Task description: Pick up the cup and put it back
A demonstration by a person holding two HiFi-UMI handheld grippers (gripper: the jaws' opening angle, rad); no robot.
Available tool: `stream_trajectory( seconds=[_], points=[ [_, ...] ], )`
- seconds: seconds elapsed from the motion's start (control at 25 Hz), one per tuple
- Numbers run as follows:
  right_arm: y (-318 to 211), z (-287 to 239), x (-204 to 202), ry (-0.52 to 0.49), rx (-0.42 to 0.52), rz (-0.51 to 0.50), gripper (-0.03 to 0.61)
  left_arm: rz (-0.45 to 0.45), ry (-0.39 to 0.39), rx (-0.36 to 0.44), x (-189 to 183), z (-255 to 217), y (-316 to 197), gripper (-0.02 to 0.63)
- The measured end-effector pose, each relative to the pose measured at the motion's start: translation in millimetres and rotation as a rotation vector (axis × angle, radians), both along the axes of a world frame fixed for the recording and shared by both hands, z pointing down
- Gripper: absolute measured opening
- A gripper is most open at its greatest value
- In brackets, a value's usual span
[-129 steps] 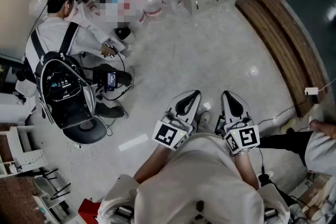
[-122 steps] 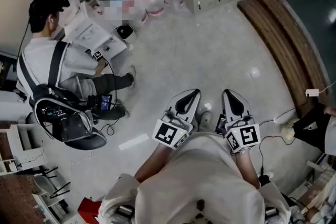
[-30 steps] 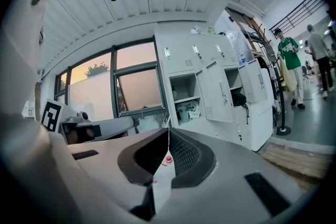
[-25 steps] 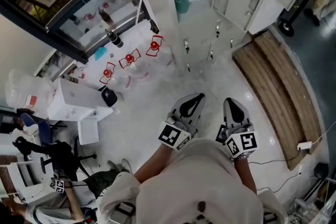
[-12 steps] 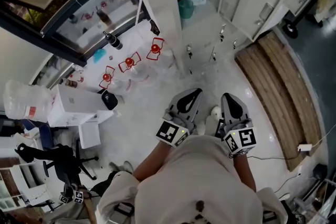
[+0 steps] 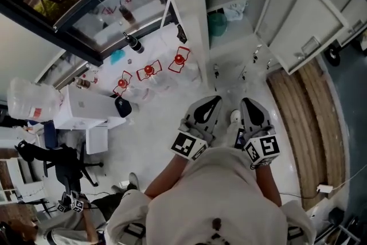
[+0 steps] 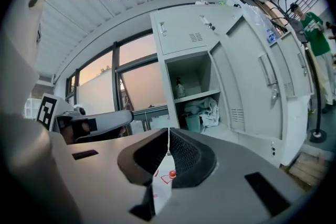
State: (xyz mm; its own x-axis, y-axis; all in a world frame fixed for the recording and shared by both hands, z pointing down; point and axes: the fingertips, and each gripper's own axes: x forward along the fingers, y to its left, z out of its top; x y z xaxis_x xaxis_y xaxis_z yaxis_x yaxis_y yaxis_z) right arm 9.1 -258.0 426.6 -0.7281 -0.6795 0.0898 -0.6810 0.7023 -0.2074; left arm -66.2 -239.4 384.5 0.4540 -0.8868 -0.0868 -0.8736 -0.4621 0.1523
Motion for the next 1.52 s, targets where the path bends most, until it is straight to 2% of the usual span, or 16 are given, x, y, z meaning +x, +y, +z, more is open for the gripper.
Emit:
stream_trajectory(
  seconds=[0.44,0.92,0.96,1.08,1.12,1.32,1.52],
  points=[
    [-121,8,-17,0.044,0.003,-0.214,0.028,-0.205,-0.006,-0.01,-10,-1,-101,0.009],
    [-217,29,-48,0.116,0.038,-0.404,0.035,-0.403,-0.016,0.015,-12,3,-164,0.009],
    [-223,31,-52,0.118,0.037,-0.417,0.05,-0.416,-0.015,0.013,-13,3,-167,0.009],
    [-241,40,-69,0.123,0.025,-0.45,0.225,-0.454,-0.021,0.018,-18,0,-172,0.009],
    [-247,44,-75,0.126,0.024,-0.453,0.253,-0.467,-0.026,0.02,-19,-1,-172,0.009],
    [-278,64,-105,0.141,0.039,-0.435,0.31,-0.523,-0.045,0.028,-25,-5,-172,0.009],
    [-291,80,-130,0.201,0.058,-0.478,0.362,-0.583,-0.042,0.025,-31,-9,-169,0.009]
  ],
)
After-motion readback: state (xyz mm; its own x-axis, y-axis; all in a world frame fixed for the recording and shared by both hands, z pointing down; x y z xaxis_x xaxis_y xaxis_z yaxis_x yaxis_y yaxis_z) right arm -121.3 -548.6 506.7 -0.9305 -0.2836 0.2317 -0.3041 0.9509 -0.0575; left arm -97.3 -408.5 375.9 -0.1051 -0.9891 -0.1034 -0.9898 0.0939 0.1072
